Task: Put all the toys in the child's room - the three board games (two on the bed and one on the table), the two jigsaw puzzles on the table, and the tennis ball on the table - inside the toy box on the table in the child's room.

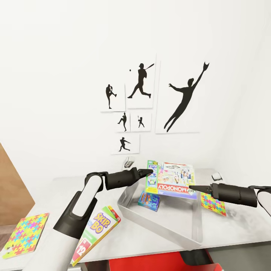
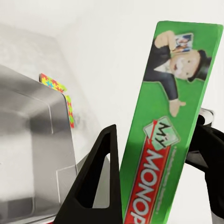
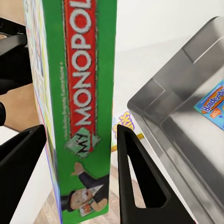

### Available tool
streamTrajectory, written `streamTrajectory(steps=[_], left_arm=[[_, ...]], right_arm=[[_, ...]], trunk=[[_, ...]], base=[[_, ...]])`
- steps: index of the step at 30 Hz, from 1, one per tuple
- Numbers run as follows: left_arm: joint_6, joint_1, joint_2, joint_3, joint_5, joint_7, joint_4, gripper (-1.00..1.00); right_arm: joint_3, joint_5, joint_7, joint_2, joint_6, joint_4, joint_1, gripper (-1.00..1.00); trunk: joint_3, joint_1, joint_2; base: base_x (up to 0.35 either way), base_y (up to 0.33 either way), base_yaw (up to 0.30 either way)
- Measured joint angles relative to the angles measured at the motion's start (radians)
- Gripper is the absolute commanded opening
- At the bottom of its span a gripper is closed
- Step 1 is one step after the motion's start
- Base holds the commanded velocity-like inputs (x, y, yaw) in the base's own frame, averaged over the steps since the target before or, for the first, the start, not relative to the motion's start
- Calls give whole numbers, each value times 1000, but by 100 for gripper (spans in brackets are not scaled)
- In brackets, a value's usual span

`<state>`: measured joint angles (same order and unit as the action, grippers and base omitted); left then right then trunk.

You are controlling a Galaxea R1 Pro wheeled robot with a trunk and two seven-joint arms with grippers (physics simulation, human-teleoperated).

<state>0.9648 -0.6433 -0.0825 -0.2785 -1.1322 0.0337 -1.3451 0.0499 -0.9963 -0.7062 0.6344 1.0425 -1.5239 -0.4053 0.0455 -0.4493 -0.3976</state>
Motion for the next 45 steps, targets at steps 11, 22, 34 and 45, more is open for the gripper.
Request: streamTrajectory(steps=[11, 22, 34, 45], left_arm=[[0, 0, 0, 0, 2, 1, 0, -100], [0, 0, 1, 1, 1, 1, 0, -100], [0, 0, 2, 1, 7, 1, 0, -100], [0, 0, 2, 2, 7, 1, 0, -100]], right_arm=[[0, -1, 0, 1, 0, 0, 0, -100], [0, -2, 0, 1, 1, 0, -1, -100], [-1, -7, 0, 2, 2, 0, -1, 100], [-4, -6, 0, 3, 2, 0, -1, 100]], trunk=[[0, 0, 0], [0, 0, 0], [0, 0, 0], [0, 0, 0]], base=[[0, 0, 0], [0, 0, 0], [0, 0, 0], [0, 0, 0]])
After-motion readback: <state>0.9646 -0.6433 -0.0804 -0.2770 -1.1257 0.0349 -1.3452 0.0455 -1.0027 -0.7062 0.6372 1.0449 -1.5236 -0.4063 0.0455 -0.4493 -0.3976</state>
